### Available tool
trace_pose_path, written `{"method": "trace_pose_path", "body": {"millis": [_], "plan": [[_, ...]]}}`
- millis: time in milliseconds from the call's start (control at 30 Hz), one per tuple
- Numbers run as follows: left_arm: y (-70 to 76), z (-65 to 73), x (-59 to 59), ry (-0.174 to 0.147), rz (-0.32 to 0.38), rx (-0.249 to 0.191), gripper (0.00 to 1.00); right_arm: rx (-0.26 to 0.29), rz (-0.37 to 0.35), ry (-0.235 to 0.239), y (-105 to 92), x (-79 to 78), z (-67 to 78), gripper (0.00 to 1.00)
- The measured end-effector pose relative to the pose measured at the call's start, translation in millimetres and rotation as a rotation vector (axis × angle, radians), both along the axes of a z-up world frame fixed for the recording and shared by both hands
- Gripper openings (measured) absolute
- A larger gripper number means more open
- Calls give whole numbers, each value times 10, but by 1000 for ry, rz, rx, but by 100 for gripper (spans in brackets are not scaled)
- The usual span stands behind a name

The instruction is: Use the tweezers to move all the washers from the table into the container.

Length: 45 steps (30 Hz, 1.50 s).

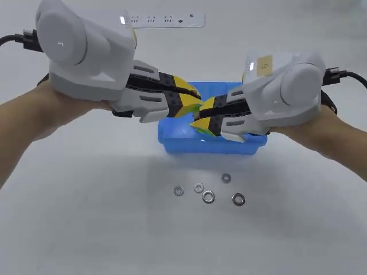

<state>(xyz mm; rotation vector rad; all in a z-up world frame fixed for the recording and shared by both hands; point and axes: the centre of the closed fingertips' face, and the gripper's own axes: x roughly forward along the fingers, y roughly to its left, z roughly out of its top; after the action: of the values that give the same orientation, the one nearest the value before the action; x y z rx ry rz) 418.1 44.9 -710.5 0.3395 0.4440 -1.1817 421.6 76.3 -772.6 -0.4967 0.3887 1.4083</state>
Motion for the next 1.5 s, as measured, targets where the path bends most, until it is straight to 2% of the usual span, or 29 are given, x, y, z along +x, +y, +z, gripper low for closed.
{"method": "trace_pose_path", "body": {"millis": [133,433,567,633,733,900,967,1033,1267,1500], "plan": [[18,-15,16,1,8,2,8,5,-4,17,1,7,-18,10],[12,4,8,-4,-1,5,7,4,-10,5,-13,25,8,11],[15,69,-2,-12,1,4,7,27,-15,15,-33,32,84,12],[20,119,-12,-17,1,1,7,36,-11,4,-31,24,132,12],[-7,189,-46,-20,-4,-2,6,46,4,-4,-23,-21,206,11],[-66,315,-152,-43,-29,3,6,49,21,-14,-17,-108,319,11],[-48,325,-129,-49,-37,1,6,56,33,-17,-7,-161,384,11],[-47,399,-207,-70,-65,17,6,69,54,-19,11,-240,464,11],[39,553,-465,-87,-92,38,6,71,93,-31,40,-471,599,11],[78,619,-714,-85,-92,14,6,59,131,-33,86,-706,660,11]]}}
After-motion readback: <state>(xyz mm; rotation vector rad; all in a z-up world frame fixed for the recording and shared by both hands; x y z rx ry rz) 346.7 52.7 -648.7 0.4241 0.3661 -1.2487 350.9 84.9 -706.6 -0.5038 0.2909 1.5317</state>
